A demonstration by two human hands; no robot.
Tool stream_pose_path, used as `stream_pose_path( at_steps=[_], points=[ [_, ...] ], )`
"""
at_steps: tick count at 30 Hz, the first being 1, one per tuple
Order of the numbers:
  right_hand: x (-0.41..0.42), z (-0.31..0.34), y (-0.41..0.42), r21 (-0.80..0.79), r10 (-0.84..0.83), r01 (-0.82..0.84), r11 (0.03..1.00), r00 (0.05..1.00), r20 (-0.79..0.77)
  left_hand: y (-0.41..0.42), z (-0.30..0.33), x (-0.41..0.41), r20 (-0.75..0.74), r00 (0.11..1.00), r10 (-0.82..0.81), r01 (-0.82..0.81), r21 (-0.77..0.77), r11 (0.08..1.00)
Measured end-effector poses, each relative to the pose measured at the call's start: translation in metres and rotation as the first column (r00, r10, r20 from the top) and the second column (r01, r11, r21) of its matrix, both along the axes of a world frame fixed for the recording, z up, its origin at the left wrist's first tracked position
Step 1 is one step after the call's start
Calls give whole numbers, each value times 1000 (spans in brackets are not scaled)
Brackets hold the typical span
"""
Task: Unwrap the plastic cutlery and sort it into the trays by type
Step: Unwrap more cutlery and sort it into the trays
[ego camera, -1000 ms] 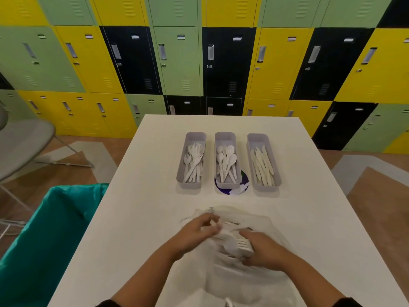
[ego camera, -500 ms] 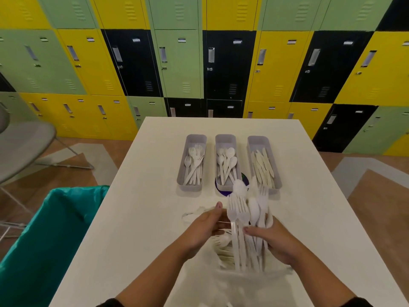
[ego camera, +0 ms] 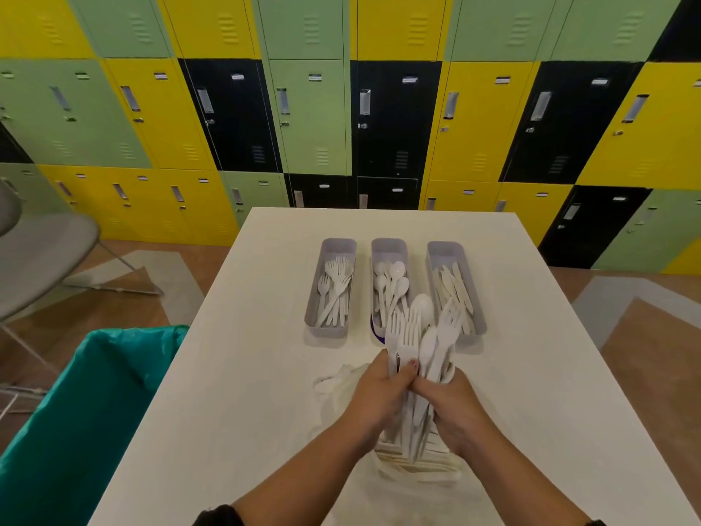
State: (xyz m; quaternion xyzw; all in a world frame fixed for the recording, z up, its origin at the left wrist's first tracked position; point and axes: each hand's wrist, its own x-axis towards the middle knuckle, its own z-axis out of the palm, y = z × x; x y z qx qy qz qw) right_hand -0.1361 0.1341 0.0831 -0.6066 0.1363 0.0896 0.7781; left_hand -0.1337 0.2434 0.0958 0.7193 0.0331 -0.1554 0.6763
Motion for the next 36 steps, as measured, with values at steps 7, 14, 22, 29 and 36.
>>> stream_pose_path(
  at_steps=[7, 14, 22, 29, 36],
  points=[
    [14, 10, 4, 152, 0, 5, 988, 999, -32, 5, 0, 22, 14, 997, 82, -83, 27, 996],
    [44, 17, 9, 145, -73, 82, 986, 995, -64, 5, 6, 49, -18, 993, 113, -113, -16, 993],
    [69, 14, 11, 122, -134, 142, 982, 988, -72, 3, 2, 75, -38, 971, 235, -238, -105, 965],
    [81, 3, 11, 109, -151, 162, 981, 983, -104, 12, -10, 94, -104, 964, 245, -256, -100, 962],
    [89, -13, 6, 68, -220, 233, 970, 962, -159, 24, -24, 123, -119, 935, 334, -338, -14, 941]
  ],
)
